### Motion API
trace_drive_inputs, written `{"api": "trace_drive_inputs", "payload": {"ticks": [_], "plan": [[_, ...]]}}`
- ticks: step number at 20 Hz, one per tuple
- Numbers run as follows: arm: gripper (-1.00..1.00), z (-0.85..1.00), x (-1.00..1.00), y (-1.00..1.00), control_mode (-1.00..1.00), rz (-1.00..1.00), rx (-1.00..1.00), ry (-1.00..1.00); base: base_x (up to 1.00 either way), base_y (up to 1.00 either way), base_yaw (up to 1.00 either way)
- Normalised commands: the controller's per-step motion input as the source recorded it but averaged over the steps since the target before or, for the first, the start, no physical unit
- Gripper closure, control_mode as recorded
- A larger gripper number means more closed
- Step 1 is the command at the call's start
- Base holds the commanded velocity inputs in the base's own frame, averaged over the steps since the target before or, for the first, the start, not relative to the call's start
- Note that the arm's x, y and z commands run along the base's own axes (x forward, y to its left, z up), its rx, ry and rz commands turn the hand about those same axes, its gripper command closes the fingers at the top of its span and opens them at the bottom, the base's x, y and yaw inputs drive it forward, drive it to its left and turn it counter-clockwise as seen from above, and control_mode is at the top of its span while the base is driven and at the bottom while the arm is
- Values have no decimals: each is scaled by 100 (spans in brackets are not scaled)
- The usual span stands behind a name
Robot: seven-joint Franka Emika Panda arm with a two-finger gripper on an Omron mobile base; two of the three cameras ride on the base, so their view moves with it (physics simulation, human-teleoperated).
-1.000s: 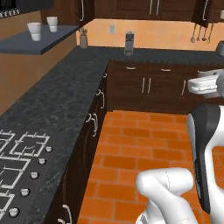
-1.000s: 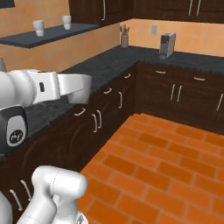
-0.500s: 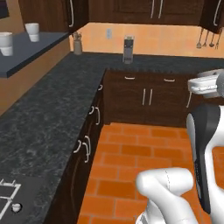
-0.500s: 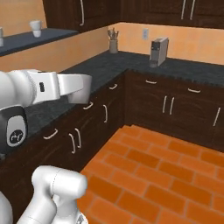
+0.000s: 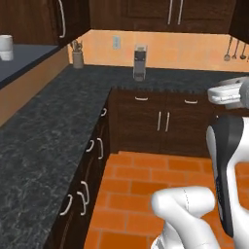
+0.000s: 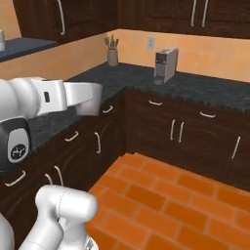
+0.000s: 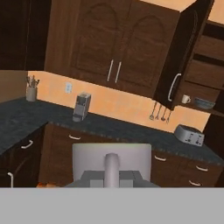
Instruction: Gather all objects into one cabinet and sort the glasses and bowls to opposite sides.
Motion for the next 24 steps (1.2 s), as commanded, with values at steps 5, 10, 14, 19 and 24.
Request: {"api": "trace_drive_inputs", "payload": {"ticks": [5,10,14,19,24], "plan": [[100,0,0,0,100,0,0,0,46,-64,0],[100,0,0,0,100,0,0,0,73,-71,0],[100,0,0,0,100,0,0,0,71,-72,0],[100,0,0,0,100,0,0,0,-19,-93,0],[100,0,0,0,100,0,0,0,-39,-94,2]]}}
